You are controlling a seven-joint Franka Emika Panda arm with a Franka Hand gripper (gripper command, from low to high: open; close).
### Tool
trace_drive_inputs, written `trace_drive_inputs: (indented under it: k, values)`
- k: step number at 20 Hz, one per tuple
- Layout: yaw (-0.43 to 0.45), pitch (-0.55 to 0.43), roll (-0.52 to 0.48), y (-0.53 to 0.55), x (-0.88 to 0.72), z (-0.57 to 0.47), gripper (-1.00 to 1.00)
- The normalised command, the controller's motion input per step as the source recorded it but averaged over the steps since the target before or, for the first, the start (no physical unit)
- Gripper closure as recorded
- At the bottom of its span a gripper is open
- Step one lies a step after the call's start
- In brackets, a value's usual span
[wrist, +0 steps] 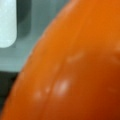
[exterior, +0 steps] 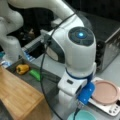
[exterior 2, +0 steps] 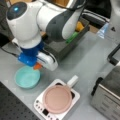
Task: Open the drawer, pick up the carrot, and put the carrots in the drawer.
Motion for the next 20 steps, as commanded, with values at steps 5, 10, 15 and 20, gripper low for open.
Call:
trace_drive_inputs:
  k: [5, 10, 15, 20]
  values:
    - [-0.104, -0.139, -0.004, 0.02, -0.21, -0.07, 1.0]
    - [-0.104, -0.139, -0.004, 0.02, -0.21, -0.07, 1.0]
    - [-0.104, -0.139, -0.004, 0.02, -0.21, -0.07, 1.0]
    - [-0.104, -0.139, -0.004, 0.02, -0.21, -0.07, 1.0]
